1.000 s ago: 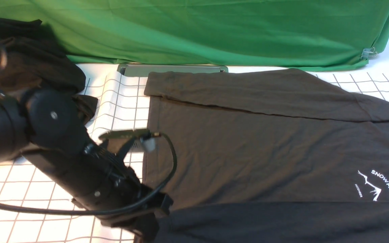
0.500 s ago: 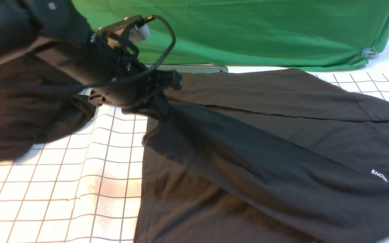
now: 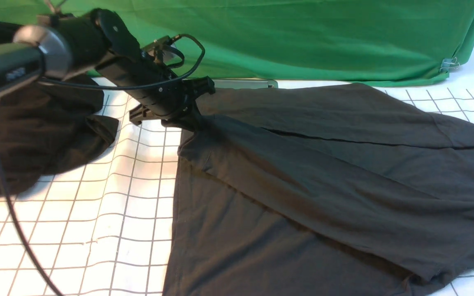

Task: Fold a long-sleeved shirt over a white checkered tablecloth.
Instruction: 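Fold the left side of the black T-shirt inward over its body, then grab the top left corner of the dark shirt with the left gripper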

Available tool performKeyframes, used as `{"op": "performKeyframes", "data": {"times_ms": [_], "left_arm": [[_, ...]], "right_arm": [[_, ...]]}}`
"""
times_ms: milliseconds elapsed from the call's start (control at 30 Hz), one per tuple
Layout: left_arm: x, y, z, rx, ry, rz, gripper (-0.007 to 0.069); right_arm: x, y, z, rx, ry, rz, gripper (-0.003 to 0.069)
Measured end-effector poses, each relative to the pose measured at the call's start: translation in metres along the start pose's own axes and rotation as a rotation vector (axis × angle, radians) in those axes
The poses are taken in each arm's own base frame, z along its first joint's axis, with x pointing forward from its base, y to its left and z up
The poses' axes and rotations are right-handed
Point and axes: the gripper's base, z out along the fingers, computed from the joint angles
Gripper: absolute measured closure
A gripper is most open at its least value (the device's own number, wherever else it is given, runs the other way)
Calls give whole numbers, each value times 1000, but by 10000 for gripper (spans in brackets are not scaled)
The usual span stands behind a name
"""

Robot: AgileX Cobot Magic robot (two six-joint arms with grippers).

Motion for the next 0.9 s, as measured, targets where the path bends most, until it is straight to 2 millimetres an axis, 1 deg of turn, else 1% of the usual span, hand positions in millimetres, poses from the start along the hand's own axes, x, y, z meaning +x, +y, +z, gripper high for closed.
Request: {"op": "performKeyframes", "data": {"times_ms": [33, 167, 200, 233, 267, 300, 333, 367, 433, 467, 500, 600, 733, 900], "left_arm": [[-1, 0, 1, -1, -2, 0, 526], [-17, 2, 3, -25, -35, -2, 375], [-19, 1, 2, -23, -42, -3, 361], [-26, 5, 0, -22, -64, -32, 304], [-30, 6, -2, -20, -77, -45, 279], [-31, 7, -2, -21, -79, -54, 273], [-37, 12, -5, -19, -105, -93, 233], [-42, 18, -6, -19, -127, -126, 214], [-46, 28, -5, -22, -141, -172, 198], [-47, 30, -5, -22, -145, -178, 197], [-48, 39, -1, -21, -140, -218, 197], [-47, 43, 6, -15, -127, -242, 202], [-44, 50, 27, 20, -100, -310, 235], [-45, 58, 47, 37, -132, -356, 270]], "right_arm": [[0, 0, 0, 0, 0, 0, 449], [0, 0, 0, 0, 0, 0, 445], [0, 0, 0, 0, 0, 0, 445], [0, 0, 0, 0, 0, 0, 441], [0, 0, 0, 0, 0, 0, 440], [0, 0, 0, 0, 0, 0, 440], [0, 0, 0, 0, 0, 2, 438], [0, 0, 0, 0, 0, 4, 437], [0, 0, 0, 0, 0, 11, 433], [0, 0, 0, 0, 0, 13, 433], [0, 0, 0, 0, 0, 24, 430], [0, 0, 0, 0, 0, 27, 430], [0, 0, 0, 0, 0, 29, 425], [0, 0, 0, 0, 0, 29, 424]]}}
